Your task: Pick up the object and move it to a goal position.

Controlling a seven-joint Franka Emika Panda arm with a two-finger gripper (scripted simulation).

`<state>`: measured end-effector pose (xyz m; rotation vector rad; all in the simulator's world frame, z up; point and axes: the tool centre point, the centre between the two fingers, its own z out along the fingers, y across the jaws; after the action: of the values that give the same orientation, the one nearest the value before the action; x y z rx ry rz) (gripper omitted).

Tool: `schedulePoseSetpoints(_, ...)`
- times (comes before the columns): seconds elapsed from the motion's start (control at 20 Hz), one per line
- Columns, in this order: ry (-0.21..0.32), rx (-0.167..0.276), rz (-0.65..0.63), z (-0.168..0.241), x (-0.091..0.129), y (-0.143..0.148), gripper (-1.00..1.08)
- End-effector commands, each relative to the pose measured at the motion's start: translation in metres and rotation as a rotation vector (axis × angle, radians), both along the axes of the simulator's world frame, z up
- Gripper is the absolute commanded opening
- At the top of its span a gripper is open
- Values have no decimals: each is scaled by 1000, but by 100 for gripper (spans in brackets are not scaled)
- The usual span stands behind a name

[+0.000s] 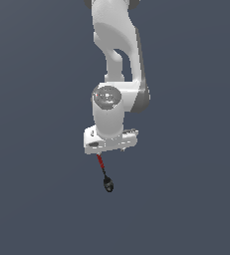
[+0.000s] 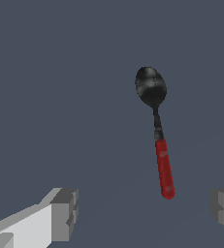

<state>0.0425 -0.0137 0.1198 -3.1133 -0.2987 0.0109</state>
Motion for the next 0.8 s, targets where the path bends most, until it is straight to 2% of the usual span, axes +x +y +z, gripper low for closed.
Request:
schedulePoseSetpoints(0.0,-2,-3,57,-12,11,-9,100)
schedulePoseSetpoints(0.35,-7,-9,181,-41,33,-29,100)
schedulePoseSetpoints(0.75,-10,-12,249,-58,44,-40,100)
